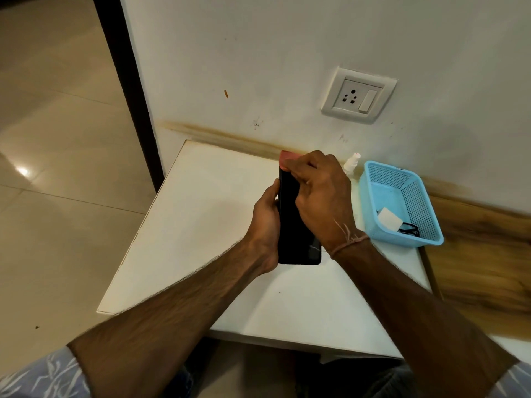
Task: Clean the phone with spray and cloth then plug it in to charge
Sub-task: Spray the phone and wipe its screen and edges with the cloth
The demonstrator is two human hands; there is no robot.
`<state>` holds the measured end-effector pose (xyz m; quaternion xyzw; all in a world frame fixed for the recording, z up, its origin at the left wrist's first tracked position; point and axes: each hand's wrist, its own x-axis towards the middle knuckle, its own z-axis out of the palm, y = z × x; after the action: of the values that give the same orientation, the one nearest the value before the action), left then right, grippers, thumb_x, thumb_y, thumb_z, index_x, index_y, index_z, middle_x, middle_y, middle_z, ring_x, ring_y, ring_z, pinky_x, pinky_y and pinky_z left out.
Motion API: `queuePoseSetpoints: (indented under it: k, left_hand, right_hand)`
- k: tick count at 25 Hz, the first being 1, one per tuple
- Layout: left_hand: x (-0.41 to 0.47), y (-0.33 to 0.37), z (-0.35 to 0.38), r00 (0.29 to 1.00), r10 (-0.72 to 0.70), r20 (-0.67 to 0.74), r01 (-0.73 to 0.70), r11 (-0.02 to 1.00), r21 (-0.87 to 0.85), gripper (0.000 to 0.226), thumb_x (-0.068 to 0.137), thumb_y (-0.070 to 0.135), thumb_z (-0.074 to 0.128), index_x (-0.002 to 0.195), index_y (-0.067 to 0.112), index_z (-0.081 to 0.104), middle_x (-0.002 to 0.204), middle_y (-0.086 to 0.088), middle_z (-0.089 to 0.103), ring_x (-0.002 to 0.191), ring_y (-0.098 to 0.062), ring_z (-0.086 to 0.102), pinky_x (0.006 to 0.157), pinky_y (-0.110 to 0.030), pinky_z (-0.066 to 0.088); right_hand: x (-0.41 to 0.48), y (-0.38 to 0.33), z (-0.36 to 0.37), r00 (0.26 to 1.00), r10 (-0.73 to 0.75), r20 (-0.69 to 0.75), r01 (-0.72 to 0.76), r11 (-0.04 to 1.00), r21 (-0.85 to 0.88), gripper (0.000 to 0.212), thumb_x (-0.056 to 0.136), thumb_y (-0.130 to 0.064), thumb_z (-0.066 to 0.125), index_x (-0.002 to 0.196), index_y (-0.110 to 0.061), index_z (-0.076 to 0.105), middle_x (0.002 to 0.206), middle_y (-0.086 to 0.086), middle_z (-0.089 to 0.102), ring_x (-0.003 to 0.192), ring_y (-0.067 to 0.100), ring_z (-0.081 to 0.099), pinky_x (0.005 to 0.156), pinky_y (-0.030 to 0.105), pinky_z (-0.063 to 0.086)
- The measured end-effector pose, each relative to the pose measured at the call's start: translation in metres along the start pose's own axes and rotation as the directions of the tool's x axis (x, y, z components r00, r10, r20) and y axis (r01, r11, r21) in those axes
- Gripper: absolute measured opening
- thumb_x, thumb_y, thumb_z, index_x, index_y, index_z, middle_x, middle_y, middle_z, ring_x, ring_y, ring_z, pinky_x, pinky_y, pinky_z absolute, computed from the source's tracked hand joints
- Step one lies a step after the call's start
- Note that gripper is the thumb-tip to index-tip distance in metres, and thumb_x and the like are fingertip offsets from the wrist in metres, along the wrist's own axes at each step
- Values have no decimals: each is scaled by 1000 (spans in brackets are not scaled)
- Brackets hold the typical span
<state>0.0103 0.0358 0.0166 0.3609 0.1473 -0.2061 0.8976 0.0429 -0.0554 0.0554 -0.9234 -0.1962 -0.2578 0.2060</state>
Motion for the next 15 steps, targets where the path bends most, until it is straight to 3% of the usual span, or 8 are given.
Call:
queuePoseSetpoints:
  k: [4,7,9,12,15]
  left_hand:
    - [-1,0,4,998,-48,27,47,998,30,63,101,62,32,109,13,72,96,-17,74,81,-36,68,81,-50,55]
    - [0,0,4,999,-47,7,47,999,28,62,101,60,33,99,14,74,85,-13,76,71,-30,71,69,-40,59]
    - [2,-1,2,1000,-25,-7,25,999,20,58,102,57,36,95,15,75,83,-10,77,68,-26,73,62,-33,60]
    - [-2,3,-1,998,-54,-9,54,998,-12,54,98,57,44,104,14,76,100,-12,76,90,-30,73,83,-39,56]
    - [-2,10,-6,997,-79,-12,79,997,-8,55,95,57,44,103,13,76,92,-10,75,79,-26,73,75,-36,57]
  right_hand:
    - [-9,30,-11,997,69,-23,-70,995,-64,35,82,7,61,109,-12,74,98,9,67,89,29,58,79,27,43]
    - [-4,30,-5,992,121,-39,-123,990,-72,32,82,5,64,108,-11,74,97,9,68,87,30,59,78,27,44]
    - [0,17,0,997,75,-30,-76,996,-40,30,84,3,62,108,-12,73,96,8,67,88,29,58,77,32,50]
    - [-10,-5,1,999,-33,17,33,999,-19,29,82,1,63,105,-13,74,95,5,65,90,25,57,75,30,51]
    - [-37,-9,-3,993,-107,42,107,994,3,33,81,5,61,107,-13,72,95,6,65,87,24,56,74,32,53]
